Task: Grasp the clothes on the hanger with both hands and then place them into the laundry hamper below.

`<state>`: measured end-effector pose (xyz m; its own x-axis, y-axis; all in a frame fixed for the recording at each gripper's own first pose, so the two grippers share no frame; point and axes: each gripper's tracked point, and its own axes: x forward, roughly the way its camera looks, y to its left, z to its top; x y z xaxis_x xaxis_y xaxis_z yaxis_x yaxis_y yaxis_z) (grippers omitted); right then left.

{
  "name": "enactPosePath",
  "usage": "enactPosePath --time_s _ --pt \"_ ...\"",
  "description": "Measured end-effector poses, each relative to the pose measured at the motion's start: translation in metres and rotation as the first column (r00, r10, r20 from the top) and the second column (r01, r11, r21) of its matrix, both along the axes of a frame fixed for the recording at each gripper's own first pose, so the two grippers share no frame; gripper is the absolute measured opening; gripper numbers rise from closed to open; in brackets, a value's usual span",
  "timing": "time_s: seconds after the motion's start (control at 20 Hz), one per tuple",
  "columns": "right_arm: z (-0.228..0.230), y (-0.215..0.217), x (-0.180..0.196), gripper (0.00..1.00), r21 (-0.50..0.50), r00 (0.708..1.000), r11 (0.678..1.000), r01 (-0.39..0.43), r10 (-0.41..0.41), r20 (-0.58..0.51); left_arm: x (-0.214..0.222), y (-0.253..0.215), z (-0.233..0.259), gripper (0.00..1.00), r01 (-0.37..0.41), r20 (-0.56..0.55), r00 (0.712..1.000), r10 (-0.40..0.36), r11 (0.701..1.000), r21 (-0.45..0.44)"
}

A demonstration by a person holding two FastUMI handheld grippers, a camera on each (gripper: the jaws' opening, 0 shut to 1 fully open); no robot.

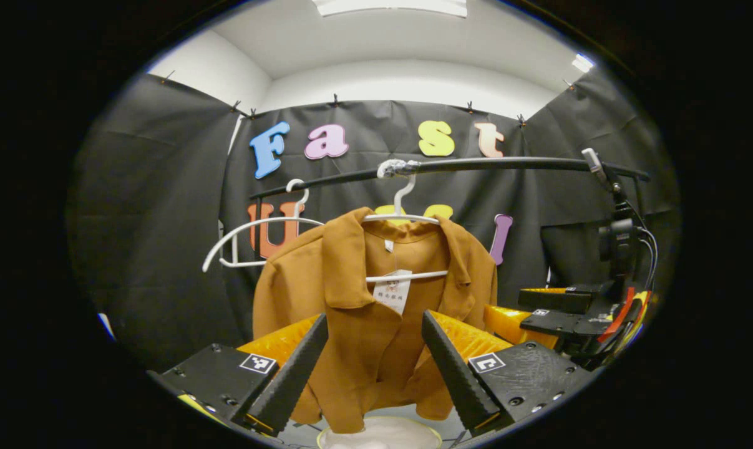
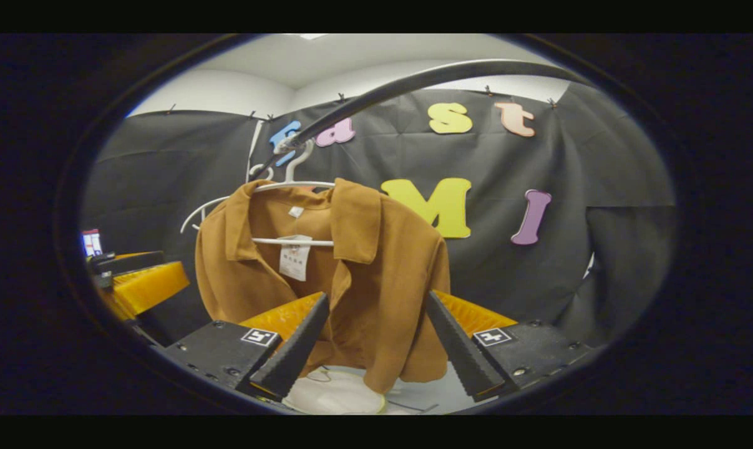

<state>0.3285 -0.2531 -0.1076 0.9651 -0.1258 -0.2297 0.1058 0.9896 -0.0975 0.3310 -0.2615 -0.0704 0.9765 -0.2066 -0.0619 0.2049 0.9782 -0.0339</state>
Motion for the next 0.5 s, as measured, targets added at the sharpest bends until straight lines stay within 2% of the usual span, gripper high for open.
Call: enactPosePath --time_s 0.1,0.15,0.25,0.3,0.35,0.4,0.5 --pt "-0.001 -0.003 0.006 1.0 0.004 1.0 1.0 -0.002 0.002 -0.004 0.029 -0.003 -0.009 0.92 -0.014 -0.037 0.999 0.013 0.999 -0.044" --pt "-0.003 -0.004 0.008 1.0 0.0 1.0 1.0 -0.003 0.003 -0.009 0.041 -0.004 -0.012 1.0 -0.019 -0.054 0.998 0.015 0.997 -0.072" --pt "-0.005 -0.006 0.014 0.99 -0.007 1.0 1.0 -0.002 0.002 -0.013 0.062 -0.004 -0.021 1.0 -0.04 -0.089 0.996 0.031 0.994 -0.102" --pt "-0.004 -0.006 0.016 0.97 -0.005 1.0 1.0 -0.005 0.005 -0.014 0.072 0.0 -0.025 0.97 -0.062 -0.106 0.993 0.05 0.992 -0.113" --pt "-0.005 -0.005 0.019 1.0 -0.004 1.0 1.0 -0.01 0.01 -0.015 0.081 0.004 -0.026 1.0 -0.08 -0.099 0.993 0.068 0.99 -0.115" --pt "-0.007 -0.005 0.021 0.97 -0.007 1.0 1.0 -0.011 0.011 -0.017 0.089 0.011 -0.026 1.0 -0.113 -0.093 0.99 0.103 0.987 -0.111" --pt "-0.008 -0.004 0.027 1.0 -0.007 1.0 1.0 -0.015 0.015 -0.023 0.098 0.019 -0.031 1.0 -0.145 -0.098 0.986 0.135 0.984 -0.101"
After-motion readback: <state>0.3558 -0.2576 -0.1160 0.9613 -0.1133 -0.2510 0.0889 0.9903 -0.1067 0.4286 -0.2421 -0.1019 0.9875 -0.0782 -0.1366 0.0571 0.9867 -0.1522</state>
